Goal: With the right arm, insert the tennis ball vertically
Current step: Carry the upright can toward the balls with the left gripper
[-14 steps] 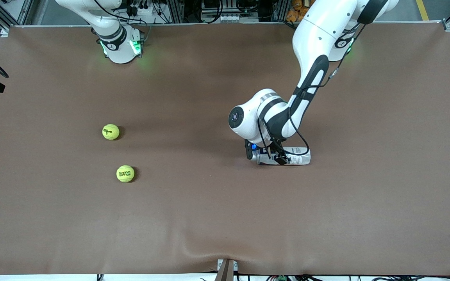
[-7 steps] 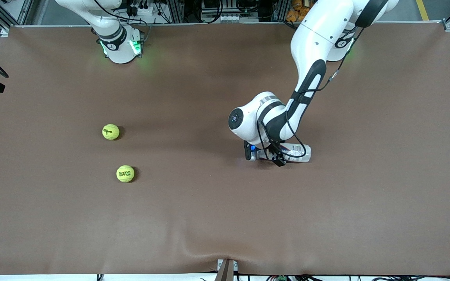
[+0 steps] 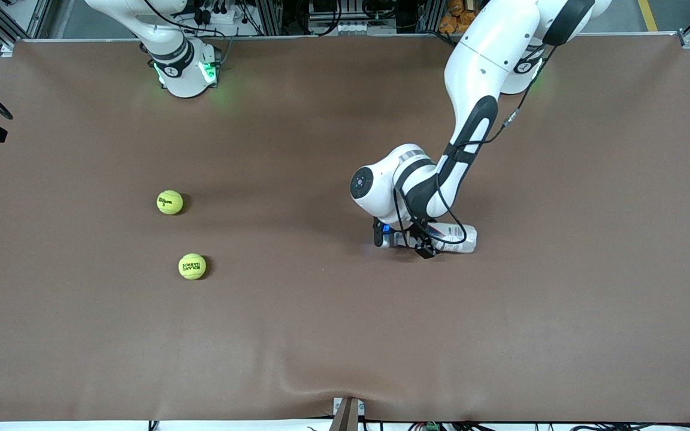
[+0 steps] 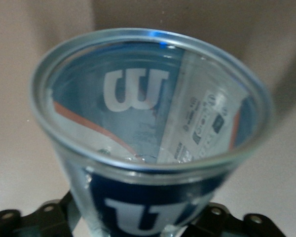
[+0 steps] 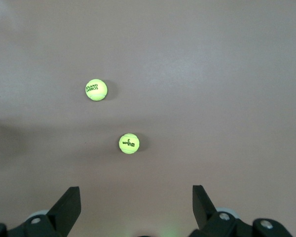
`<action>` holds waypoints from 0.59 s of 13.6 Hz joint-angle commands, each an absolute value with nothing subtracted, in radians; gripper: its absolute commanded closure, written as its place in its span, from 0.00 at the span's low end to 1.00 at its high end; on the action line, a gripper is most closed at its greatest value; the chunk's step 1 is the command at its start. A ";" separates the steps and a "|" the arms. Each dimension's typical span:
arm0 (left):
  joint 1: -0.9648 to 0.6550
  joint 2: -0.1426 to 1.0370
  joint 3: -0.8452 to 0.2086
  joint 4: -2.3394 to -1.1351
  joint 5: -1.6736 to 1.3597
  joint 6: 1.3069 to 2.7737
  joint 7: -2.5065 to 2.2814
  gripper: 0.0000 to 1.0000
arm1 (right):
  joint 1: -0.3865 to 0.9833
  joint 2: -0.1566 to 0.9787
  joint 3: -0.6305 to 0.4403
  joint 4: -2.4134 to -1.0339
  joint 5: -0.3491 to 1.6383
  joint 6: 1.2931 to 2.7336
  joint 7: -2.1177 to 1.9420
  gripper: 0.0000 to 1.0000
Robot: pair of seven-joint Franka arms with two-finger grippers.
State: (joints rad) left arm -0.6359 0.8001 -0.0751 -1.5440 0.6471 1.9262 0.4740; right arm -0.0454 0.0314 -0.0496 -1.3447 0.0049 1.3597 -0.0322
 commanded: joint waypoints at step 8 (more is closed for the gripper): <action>-0.643 0.808 -0.087 -1.483 0.657 1.976 0.469 0.38 | -0.074 0.025 -0.034 -1.348 0.021 1.351 -0.025 0.00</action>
State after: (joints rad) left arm -0.6375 0.8009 -0.0811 -1.5196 0.6477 1.9718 0.4741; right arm -0.0473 0.0316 -0.0500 -1.3459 0.0051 1.3584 -0.0322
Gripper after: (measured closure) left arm 0.379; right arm 0.000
